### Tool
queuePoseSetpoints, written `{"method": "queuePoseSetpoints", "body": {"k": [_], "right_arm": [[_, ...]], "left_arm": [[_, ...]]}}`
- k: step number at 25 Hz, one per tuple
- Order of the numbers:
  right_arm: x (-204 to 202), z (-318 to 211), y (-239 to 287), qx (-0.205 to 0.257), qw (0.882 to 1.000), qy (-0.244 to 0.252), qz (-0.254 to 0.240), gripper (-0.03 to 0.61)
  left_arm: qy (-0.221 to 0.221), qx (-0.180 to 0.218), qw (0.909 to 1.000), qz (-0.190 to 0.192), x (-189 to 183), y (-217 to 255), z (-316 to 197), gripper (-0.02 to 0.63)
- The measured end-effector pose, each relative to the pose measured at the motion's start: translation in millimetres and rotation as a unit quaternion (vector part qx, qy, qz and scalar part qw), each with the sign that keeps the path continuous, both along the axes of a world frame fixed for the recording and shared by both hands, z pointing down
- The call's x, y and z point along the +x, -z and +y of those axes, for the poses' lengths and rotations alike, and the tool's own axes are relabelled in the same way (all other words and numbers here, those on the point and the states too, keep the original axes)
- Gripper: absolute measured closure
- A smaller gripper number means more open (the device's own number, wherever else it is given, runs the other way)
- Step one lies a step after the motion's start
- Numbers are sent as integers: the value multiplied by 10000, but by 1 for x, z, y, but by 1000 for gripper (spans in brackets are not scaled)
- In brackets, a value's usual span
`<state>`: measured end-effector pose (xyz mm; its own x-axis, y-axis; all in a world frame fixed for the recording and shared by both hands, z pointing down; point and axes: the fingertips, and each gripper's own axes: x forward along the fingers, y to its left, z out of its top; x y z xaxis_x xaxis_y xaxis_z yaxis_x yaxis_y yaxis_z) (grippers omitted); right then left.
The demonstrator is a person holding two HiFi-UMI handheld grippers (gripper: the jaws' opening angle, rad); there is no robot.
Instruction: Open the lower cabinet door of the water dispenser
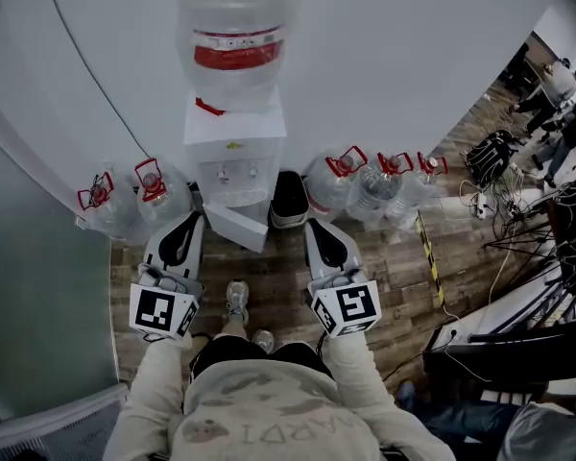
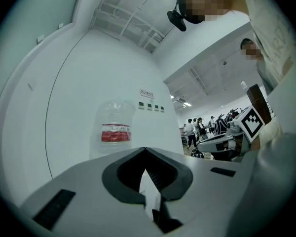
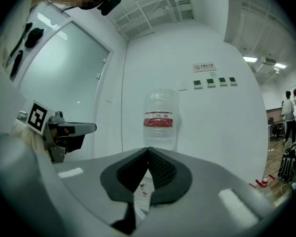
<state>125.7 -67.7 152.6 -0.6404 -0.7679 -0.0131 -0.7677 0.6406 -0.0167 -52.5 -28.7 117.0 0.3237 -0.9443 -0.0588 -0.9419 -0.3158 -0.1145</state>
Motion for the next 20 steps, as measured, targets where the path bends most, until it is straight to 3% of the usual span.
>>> {"method": "queuePoseSetpoints", "body": {"k": [20], "right_arm": [[-6, 13, 24, 302, 9995, 90, 39, 575]], "left_arm": [[-23, 182, 9998, -6, 8, 13, 15, 612]]}}
